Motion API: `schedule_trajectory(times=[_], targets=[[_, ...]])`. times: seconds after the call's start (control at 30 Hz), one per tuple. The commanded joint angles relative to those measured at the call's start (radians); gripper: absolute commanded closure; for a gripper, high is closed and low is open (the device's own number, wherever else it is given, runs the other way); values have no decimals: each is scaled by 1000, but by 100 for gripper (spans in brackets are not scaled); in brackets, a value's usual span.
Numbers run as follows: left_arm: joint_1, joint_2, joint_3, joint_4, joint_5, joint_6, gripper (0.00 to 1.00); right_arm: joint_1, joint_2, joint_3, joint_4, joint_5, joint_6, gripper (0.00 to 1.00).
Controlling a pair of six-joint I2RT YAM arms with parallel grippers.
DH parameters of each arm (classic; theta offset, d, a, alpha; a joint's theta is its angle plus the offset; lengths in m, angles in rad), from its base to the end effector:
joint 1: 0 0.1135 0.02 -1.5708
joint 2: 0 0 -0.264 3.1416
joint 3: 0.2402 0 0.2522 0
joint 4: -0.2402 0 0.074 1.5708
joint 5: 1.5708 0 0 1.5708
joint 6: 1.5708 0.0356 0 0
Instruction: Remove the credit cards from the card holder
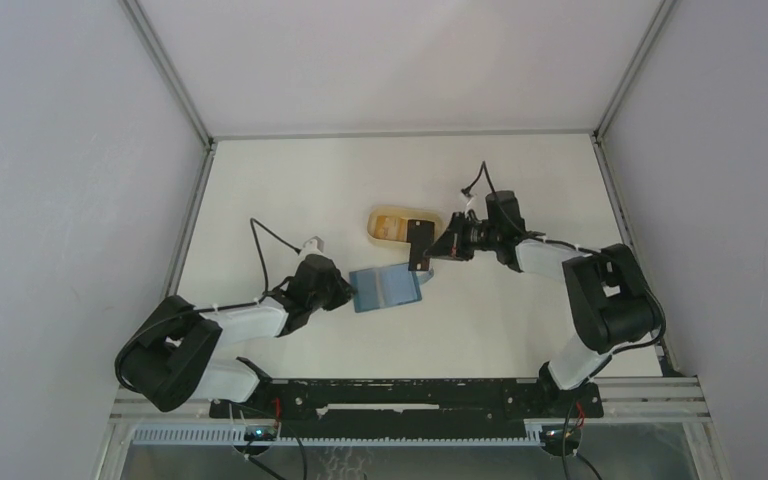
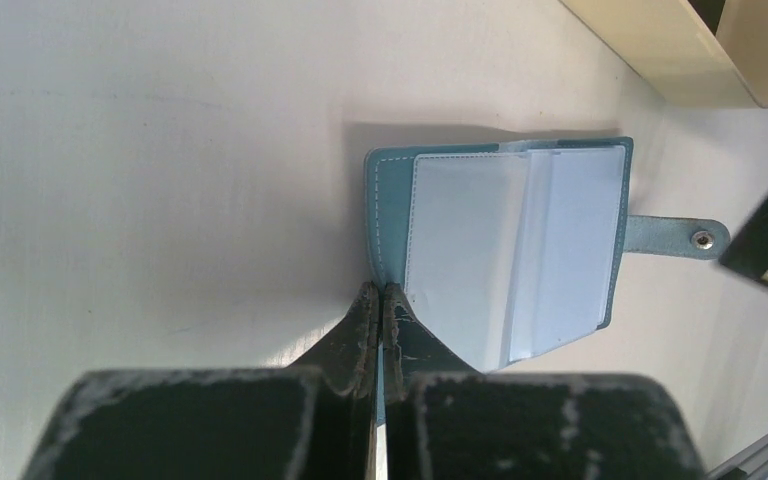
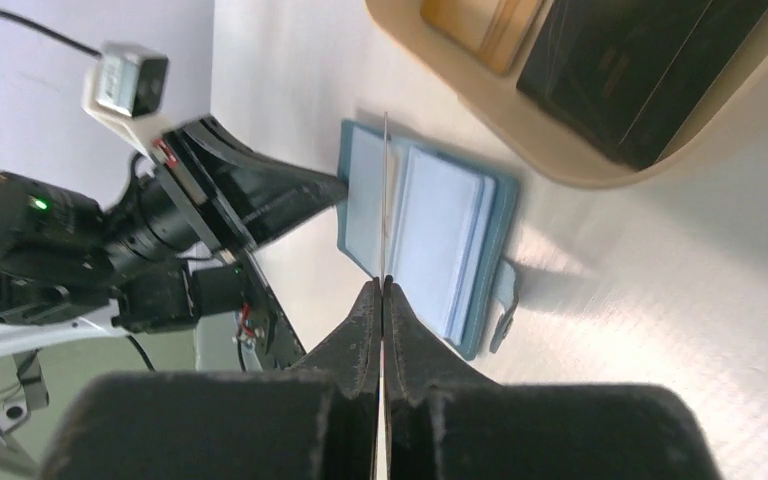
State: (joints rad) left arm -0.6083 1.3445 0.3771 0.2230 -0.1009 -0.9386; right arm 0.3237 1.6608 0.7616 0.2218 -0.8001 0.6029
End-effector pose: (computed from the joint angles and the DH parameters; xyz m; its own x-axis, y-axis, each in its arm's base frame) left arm 0.1905 -0.1283 0.1290 -0.7382 -0.4640 -0.4897 -0.1485 0.8198 -0.5530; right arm 0.2954 0.1260 0.1601 -0.9156 0.1095 -0.3869 -0.2821 0.5106 0.8122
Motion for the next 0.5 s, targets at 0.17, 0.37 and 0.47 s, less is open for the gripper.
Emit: schedule_trajectory(times=[0.17, 0.37, 0.47], targets=[[0, -24, 27, -204, 10, 126, 100, -55, -12, 253, -242, 105, -62, 100], [1, -68, 45, -230, -4, 151, 100, -67, 71, 411, -318, 136, -49, 100], [0, -72, 51, -244, -6, 154, 100, -77, 118, 460, -338, 139, -43, 100]])
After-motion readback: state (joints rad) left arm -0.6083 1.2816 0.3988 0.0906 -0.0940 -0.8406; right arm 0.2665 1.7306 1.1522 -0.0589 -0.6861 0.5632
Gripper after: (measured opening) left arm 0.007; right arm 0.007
